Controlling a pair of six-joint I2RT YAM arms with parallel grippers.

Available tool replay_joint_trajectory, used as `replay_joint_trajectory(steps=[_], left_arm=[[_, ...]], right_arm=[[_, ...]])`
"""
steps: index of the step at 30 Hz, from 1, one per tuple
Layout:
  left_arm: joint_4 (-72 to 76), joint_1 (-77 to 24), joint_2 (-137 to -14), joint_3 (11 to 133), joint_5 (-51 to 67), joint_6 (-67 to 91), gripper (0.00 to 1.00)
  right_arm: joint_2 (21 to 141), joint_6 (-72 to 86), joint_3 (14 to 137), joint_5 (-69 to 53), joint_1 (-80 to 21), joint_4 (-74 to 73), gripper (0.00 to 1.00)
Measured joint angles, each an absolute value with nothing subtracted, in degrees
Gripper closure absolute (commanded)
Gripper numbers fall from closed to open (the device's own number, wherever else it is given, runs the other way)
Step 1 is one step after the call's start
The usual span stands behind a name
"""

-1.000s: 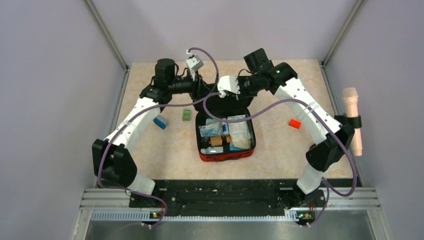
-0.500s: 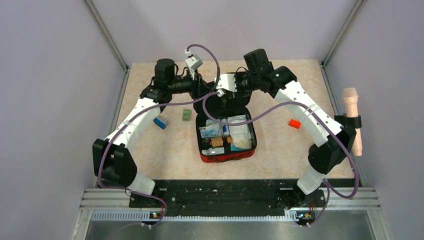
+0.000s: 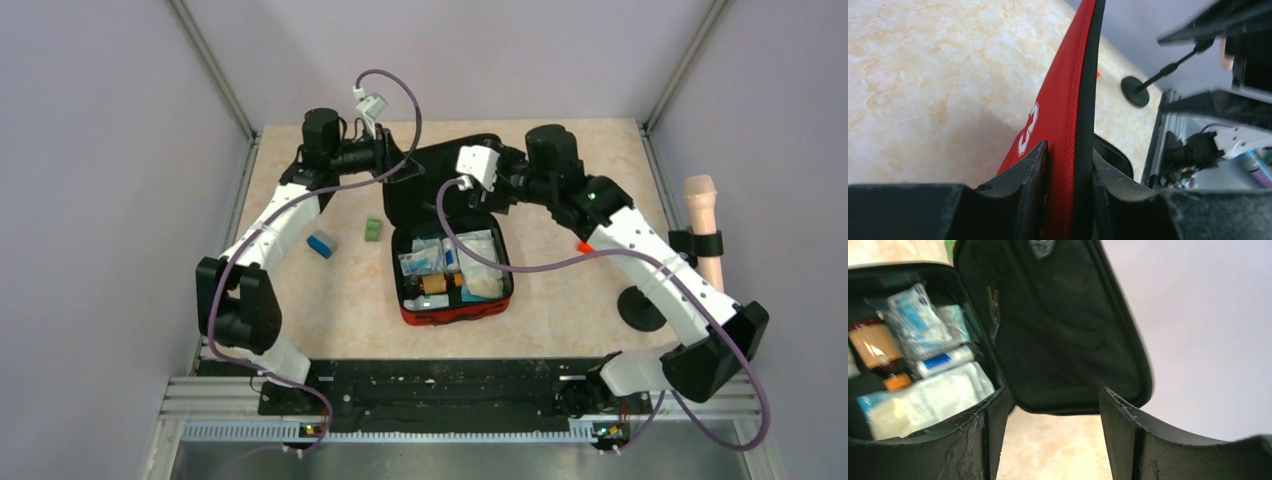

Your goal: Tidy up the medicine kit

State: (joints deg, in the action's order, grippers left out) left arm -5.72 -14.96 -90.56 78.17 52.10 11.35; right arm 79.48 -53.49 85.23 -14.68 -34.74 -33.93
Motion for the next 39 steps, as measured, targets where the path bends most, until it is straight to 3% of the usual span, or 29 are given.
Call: replay_joint_trajectory(steps=[4, 9, 23, 30, 39], left_arm=[[2.6, -12.7, -94.1, 78.7, 53.2, 22.3, 0.64], [-4.3, -13.8, -94.5, 82.8, 54.0, 15.7, 0.68], [-7.7, -14.1, -94.2, 82.8, 56.7, 7.5, 0.66], [-13.2, -15.0, -92.1, 82.8, 56.2, 1.4, 0.65], [-18.3, -16.1, -90.2, 82.8, 54.5, -5.8, 0.65]], right_arm=[[75.5, -42.6, 78.4, -14.4, -34.6, -27.4, 0.33], [75.1, -35.9, 77.3, -16.0, -32.5, -20.4, 0.3], [80.8, -44.7, 83.0, -28.1, -23.7, -20.2, 0.23], [86.8, -48.0, 85.5, -31.5, -23.4, -22.5, 0.3], [89.5, -50.2, 93.8, -37.3, -23.4, -28.0, 0.59]])
